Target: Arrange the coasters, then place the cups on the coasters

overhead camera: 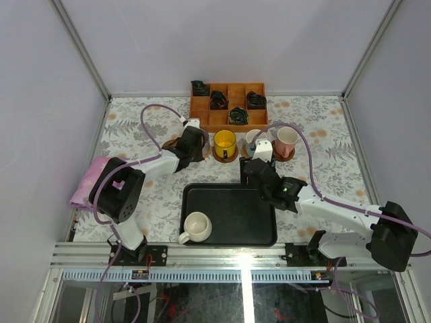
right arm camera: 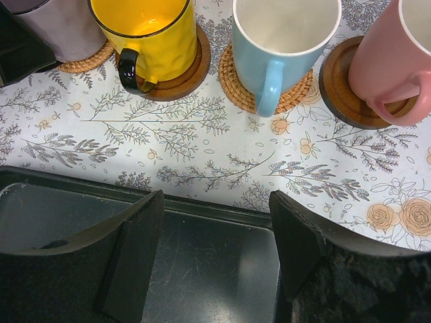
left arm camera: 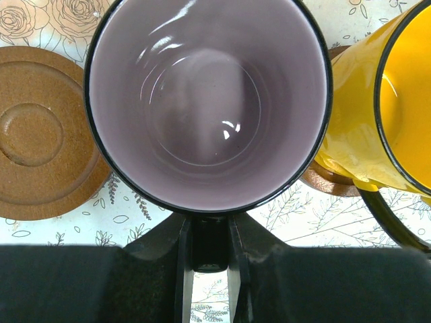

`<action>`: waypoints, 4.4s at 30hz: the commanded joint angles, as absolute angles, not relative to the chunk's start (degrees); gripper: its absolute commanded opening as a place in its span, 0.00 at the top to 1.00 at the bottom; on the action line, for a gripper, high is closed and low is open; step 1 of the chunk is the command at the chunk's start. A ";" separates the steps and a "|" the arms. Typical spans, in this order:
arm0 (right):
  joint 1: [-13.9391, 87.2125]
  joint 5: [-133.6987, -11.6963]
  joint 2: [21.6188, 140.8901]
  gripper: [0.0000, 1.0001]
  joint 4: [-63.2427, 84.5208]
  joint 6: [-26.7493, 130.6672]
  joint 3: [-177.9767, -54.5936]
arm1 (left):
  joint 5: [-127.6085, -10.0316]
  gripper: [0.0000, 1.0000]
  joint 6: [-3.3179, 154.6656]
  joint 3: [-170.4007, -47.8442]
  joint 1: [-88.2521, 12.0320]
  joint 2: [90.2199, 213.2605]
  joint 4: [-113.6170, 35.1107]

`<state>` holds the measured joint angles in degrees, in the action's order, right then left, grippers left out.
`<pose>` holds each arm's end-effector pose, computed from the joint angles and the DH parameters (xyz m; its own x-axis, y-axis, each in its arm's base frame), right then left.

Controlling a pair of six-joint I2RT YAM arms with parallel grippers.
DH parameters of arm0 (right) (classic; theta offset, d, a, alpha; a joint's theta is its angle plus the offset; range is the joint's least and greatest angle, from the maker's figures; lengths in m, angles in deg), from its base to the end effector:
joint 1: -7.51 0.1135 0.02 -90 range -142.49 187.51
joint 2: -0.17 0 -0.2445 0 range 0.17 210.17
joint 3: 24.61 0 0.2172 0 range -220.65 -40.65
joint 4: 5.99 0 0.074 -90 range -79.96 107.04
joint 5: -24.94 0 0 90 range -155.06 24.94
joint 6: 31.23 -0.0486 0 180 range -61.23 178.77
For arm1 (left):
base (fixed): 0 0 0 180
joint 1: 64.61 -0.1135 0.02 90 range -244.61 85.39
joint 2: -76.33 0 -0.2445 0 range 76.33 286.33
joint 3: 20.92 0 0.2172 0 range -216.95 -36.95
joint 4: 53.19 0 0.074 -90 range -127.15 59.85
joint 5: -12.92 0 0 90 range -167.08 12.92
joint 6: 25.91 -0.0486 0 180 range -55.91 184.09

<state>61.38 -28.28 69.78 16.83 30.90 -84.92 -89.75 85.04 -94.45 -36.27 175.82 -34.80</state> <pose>0.1678 0.1806 0.2475 -0.4398 0.0326 -0.8975 -0.1610 0.9803 0.1145 0.3064 -0.1532 0.1747 -0.6908 -0.0238 -0.7226 0.0836 0.9901 -0.1125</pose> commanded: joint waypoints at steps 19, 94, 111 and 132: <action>60.97 -28.93 69.59 0.29 14.34 29.42 -85.66 | -88.53 1.00 86.24 -92.99 -36.66 173.19 -35.71; 60.97 -27.02 66.45 0.29 15.94 30.13 -84.45 | -97.99 0.76 88.25 -87.30 -44.01 161.50 -31.55; 60.95 -25.97 66.60 0.29 15.73 31.18 -83.52 | -91.36 0.96 87.39 -92.41 -53.34 172.55 -35.27; 60.95 -27.37 69.77 0.29 14.89 30.17 -83.89 | -85.38 0.97 85.94 -101.71 -54.92 184.86 -34.64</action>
